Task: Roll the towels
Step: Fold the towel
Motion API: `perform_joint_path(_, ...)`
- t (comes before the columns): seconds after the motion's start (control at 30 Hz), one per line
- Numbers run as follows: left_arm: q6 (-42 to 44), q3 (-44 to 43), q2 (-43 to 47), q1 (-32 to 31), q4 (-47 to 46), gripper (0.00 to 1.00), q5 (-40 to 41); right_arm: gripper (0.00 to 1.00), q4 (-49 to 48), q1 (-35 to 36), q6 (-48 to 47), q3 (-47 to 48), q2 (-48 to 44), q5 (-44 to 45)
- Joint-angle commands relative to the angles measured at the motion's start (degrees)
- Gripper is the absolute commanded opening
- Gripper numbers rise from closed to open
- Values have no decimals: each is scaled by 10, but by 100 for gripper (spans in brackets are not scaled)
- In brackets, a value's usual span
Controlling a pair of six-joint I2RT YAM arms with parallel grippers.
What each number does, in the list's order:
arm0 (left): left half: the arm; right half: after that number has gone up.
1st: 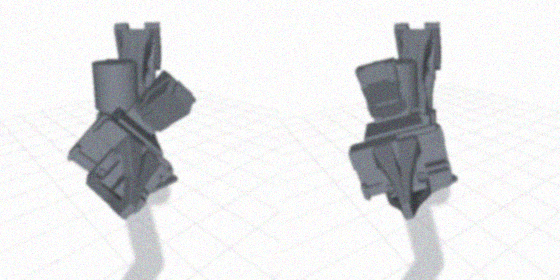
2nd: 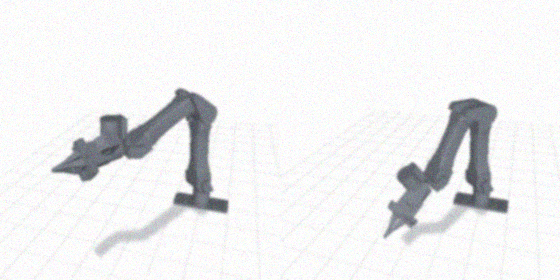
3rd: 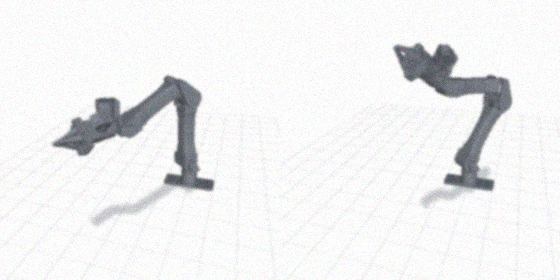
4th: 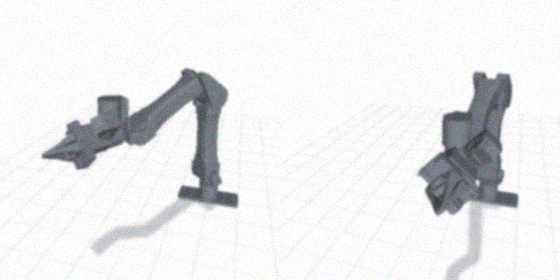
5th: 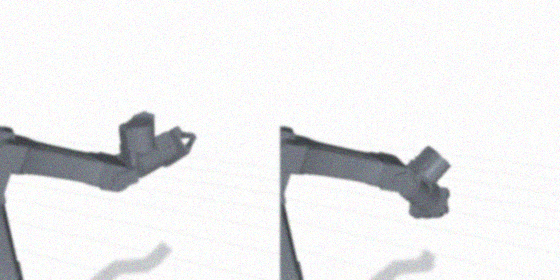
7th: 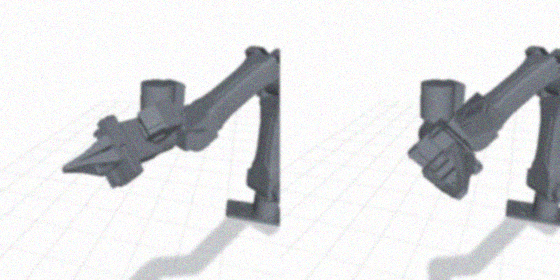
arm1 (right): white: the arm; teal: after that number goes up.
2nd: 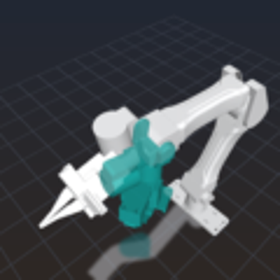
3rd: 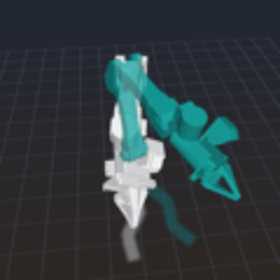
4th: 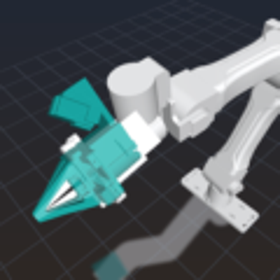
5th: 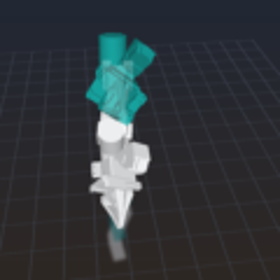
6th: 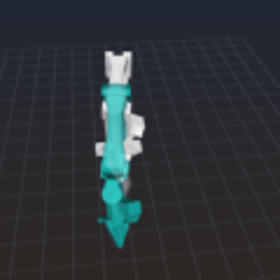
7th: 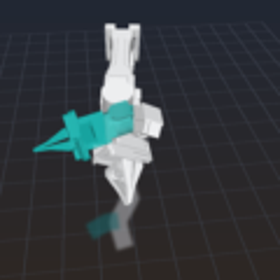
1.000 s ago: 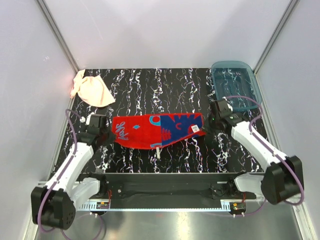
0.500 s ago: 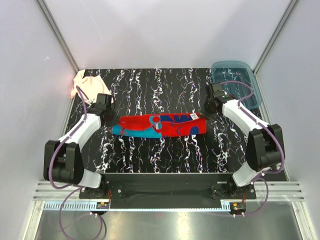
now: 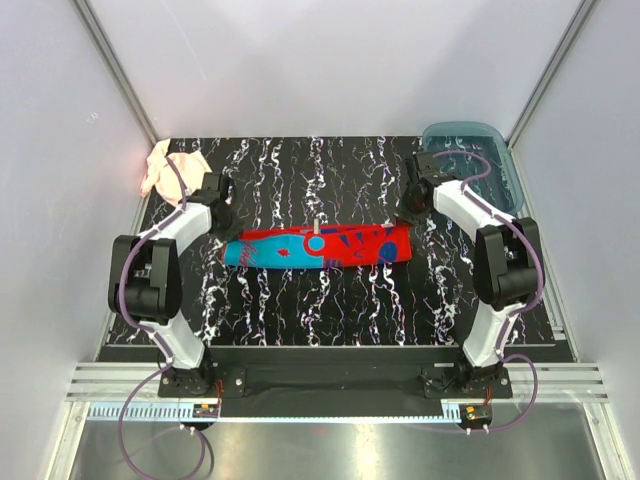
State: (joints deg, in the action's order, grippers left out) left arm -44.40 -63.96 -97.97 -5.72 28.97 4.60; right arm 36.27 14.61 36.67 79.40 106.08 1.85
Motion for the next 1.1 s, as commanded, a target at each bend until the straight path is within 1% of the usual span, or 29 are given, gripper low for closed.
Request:
perform_joint_path(0.0,0,-16,-4,14,-9,0,-13,0,-5,-10,-19,49,21,-6)
perform_joint_path(0.13,0,-9,0,26,-16,0,-15,0,-1,-14,-21,72,37,-5)
perform_joint_path(0.37,8,2,-1,37,-20,0,-15,0,-4,-20,-24,81,54,-17)
perform_joint_path(0.4,8,0,-8,39,-20,5,-18,0,-5,-21,-24,82,62,-18)
perform_joint_path(0.43,8,0,-12,40,-22,8,-20,0,-8,-21,-24,88,68,-17)
perform_joint_path(0.53,7,0,-20,44,-32,26,-28,0,-9,-21,-25,103,89,-31)
perform_joint_path(0.6,8,-5,-30,47,-35,34,-35,2,-6,-21,-26,116,106,-33)
perform_joint_path(0.63,9,-15,-35,47,-32,49,-36,14,1,-21,-27,131,112,-33)
perform_joint_path(0.67,12,-21,-41,48,-30,58,-38,24,4,-21,-28,138,119,-33)
perform_joint_path(0.7,12,-27,-52,50,-26,67,-41,30,8,-21,-29,146,127,-34)
perform_joint_path(0.73,13,-40,-57,50,-19,71,-42,36,13,-21,-30,160,132,-33)
perform_joint_path(0.77,13,-45,-62,51,-15,80,-42,74,15,-21,-31,166,134,-32)
perform_joint_path(0.8,13,-49,-66,54,-13,82,-42,99,16,-21,-34,177,138,-32)
perform_joint_path(0.9,12,-53,-60,56,-12,86,-42,100,34,-22,-50,206,143,-24)
perform_joint_path(0.93,14,-56,-60,70,-9,86,-42,100,39,-22,-54,213,143,-22)
perform_joint_path(0.97,17,-59,-53,72,-6,89,-42,100,43,-22,-55,218,141,-21)
perform_joint_path(1.03,26,-65,-40,74,5,90,-32,100,40,-21,-63,212,120,-6)
perform_joint_path(1.07,30,-66,-22,73,8,93,-24,100,38,-22,-68,205,110,-3)
